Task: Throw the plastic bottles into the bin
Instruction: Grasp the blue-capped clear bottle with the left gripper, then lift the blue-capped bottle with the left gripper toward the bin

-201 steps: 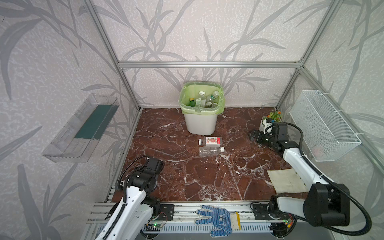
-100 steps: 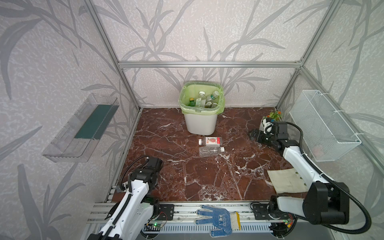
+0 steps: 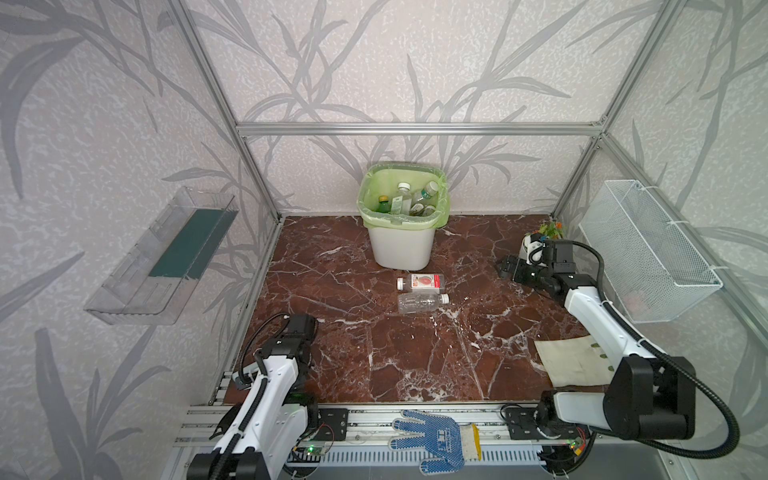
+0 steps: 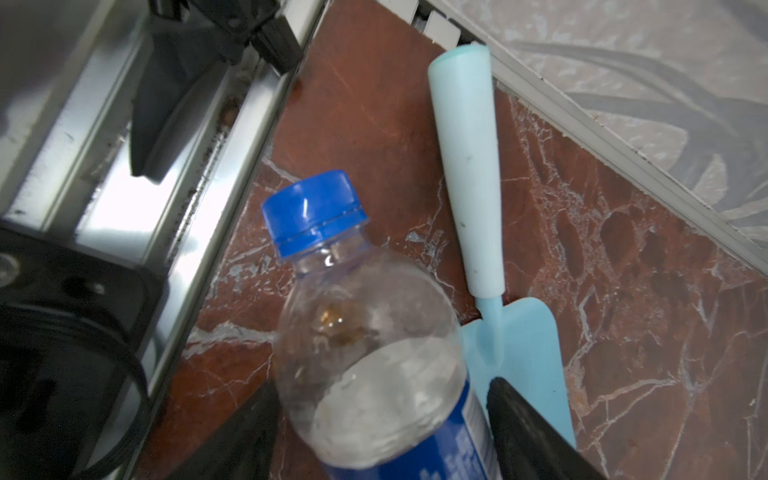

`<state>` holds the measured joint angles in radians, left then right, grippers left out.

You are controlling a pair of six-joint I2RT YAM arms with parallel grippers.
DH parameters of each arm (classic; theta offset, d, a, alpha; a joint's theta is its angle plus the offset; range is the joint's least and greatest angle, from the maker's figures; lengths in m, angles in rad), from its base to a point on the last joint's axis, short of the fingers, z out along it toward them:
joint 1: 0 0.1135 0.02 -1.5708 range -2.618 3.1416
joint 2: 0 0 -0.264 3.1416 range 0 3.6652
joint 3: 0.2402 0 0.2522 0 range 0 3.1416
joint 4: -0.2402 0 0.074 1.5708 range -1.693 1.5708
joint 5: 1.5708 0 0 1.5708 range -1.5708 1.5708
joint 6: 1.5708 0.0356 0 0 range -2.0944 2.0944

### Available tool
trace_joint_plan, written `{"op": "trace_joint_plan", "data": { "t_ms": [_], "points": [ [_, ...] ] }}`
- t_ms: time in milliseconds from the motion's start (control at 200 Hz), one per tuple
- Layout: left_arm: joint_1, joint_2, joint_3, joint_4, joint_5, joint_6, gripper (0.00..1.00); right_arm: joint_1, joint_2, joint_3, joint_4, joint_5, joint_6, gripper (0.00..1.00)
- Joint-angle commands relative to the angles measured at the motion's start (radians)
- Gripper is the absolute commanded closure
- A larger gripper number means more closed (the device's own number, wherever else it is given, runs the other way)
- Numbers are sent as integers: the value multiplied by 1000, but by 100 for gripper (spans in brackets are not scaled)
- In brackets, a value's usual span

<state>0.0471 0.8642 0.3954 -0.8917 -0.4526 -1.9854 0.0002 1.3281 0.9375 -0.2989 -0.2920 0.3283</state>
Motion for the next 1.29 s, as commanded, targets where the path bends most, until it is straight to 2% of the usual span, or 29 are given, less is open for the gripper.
{"op": "trace_joint_plan", "data": {
  "t_ms": [0,205,490,665,905,1025,1290],
  "points": [
    [28,17,-28,42,36,14,23,6,-1,40,-32,9,-6,1],
    [68,35,-36,88,49,71,29,15,-2,48,-46,29,0,1],
    [97,39,-62,134,86,95,45,29,9,67,-60,46,0,1],
    [97,-30,-62,108,99,120,49,31,16,66,-55,44,2,1],
    [97,-200,-61,35,127,147,63,32,32,72,-45,39,2,1],
    [97,-267,-55,8,144,150,67,32,44,80,-43,38,0,1],
    [88,-275,28,17,179,238,72,34,49,83,-35,34,8,1]
  ]
}}
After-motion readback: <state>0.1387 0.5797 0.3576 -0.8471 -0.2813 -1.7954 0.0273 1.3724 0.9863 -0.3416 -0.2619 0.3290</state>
